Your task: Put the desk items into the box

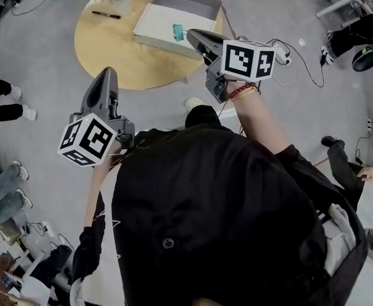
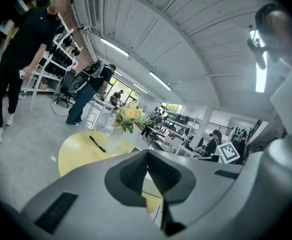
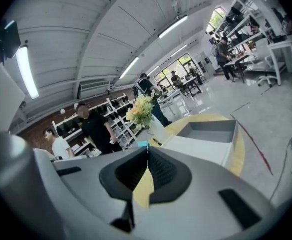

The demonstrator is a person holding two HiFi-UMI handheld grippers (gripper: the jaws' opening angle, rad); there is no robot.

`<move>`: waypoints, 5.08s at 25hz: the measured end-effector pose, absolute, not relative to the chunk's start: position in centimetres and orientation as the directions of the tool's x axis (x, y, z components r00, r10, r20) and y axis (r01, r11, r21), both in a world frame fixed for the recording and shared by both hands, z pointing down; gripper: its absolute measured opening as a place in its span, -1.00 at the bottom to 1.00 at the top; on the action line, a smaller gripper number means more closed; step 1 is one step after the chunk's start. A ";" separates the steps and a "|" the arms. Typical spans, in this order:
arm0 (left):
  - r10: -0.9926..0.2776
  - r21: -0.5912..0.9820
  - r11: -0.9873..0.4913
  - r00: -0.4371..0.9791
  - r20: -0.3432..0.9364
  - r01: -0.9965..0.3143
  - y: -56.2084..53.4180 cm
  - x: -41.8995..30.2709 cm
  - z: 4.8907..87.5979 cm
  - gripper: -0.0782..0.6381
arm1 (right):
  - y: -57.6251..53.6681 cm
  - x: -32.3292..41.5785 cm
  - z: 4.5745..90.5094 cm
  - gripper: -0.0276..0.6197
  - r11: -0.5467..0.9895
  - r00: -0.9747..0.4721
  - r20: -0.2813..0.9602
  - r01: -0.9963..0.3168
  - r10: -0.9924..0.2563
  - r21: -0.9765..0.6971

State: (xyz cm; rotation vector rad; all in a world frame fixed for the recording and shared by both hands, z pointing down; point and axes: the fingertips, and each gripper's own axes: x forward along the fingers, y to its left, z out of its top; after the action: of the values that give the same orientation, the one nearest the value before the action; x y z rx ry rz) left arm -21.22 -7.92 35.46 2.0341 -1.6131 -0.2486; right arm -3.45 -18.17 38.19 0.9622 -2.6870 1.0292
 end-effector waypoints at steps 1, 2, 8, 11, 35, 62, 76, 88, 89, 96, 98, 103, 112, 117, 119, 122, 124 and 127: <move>-0.946 0.507 -0.145 0.269 0.181 -0.850 -8.5 -21.1 35.6 -0.75 | -18.9 -3.1 38.3 -0.88 0.565 -0.791 0.308 -0.599 -0.528 -0.567; -0.947 0.508 -0.139 0.265 0.184 -0.850 -9.1 -21.1 35.7 -0.75 | -19.7 -2.8 38.4 -0.88 0.561 -0.790 0.307 -0.600 -0.531 -0.571; -0.956 0.510 -0.121 0.239 0.171 -0.852 -12.5 -19.5 34.6 -0.75 | -23.6 -1.1 37.7 -0.88 0.569 -0.799 0.297 -0.587 -0.523 -0.576; -0.959 0.512 -0.113 0.227 0.167 -0.852 -13.8 -18.3 34.1 -0.75 | -25.3 -0.3 36.8 -0.88 0.588 -0.811 0.286 -0.572 -0.511 -0.571; -0.982 0.532 0.178 -0.112 0.153 -0.828 -18.5 -17.4 35.2 -0.75 | -38.3 -1.0 39.6 -0.88 0.717 -0.893 0.346 -0.440 -0.287 -0.540; -0.901 0.500 0.432 -0.386 0.198 -0.751 -12.5 -21.0 35.0 -0.75 | -41.5 -4.2 50.6 -0.87 0.906 -0.719 0.679 -0.374 -0.148 -0.199; -0.895 0.496 0.445 -0.390 0.217 -0.746 -12.5 -21.2 35.3 -0.75 | -40.8 -3.6 53.6 -0.87 0.942 -0.609 0.779 -0.327 -0.148 -0.076; -0.901 0.491 0.434 -0.376 0.218 -0.756 -12.9 -20.7 35.4 -0.75 | -40.5 -2.5 54.9 -0.87 0.962 -0.526 0.828 -0.269 -0.195 0.056; -0.901 0.490 0.434 -0.377 0.217 -0.756 -12.8 -20.7 35.3 -0.75 | -40.5 -2.5 55.0 -0.87 0.963 -0.519 0.831 -0.263 -0.199 0.066; -0.899 0.492 0.438 -0.381 0.217 -0.753 -12.6 -20.8 35.5 -0.75 | -40.4 -2.9 55.0 -0.86 0.967 -0.516 0.829 -0.230 -0.215 0.108; -0.898 0.491 0.439 -0.384 0.215 -0.752 -12.4 -20.8 35.5 -0.75 | -40.0 -3.1 55.1 -0.86 0.970 -0.521 0.829 -0.221 -0.204 0.100; -0.899 0.494 0.438 -0.384 0.212 -0.751 -12.2 -20.9 35.6 -0.75 | -39.5 -3.4 55.4 -0.84 0.973 -0.517 0.835 -0.210 -0.190 0.091; -0.899 0.495 0.437 -0.389 0.202 -0.751 -11.7 -20.9 35.4 -0.75 | -39.4 -3.2 55.5 -0.80 0.976 -0.509 0.838 -0.181 -0.196 0.118; -0.899 0.501 0.435 -0.389 0.199 -0.748 -11.5 -20.8 35.6 -0.75 | -39.0 -2.9 56.0 -0.78 0.978 -0.504 0.846 -0.191 -0.174 0.088; -0.900 0.503 0.434 -0.389 0.198 -0.748 -11.2 -20.7 35.6 -0.75 | -38.9 -2.4 55.9 -0.76 0.974 -0.497 0.850 -0.214 -0.175 0.075; -0.900 0.507 0.432 -0.389 0.196 -0.746 -10.8 -20.4 35.4 -0.75 | -38.4 -2.0 55.7 -0.74 0.972 -0.501 0.849 -0.225 -0.169 0.061; -0.901 0.509 0.431 -0.386 0.198 -0.745 -10.5 -20.1 35.3 -0.75 | -38.0 -1.9 55.4 -0.71 0.972 -0.508 0.846 -0.231 -0.161 0.046; -0.904 0.511 0.425 -0.377 0.201 -0.747 -10.4 -19.9 35.3 -0.75 | -37.5 -1.6 55.3 -0.70 0.971 -0.508 0.847 -0.235 -0.157 0.039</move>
State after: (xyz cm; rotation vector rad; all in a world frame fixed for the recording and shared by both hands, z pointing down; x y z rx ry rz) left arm -19.87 -10.42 35.28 1.3976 -2.2333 -0.4688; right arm -1.61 -37.50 55.29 0.2754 -2.1134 0.0980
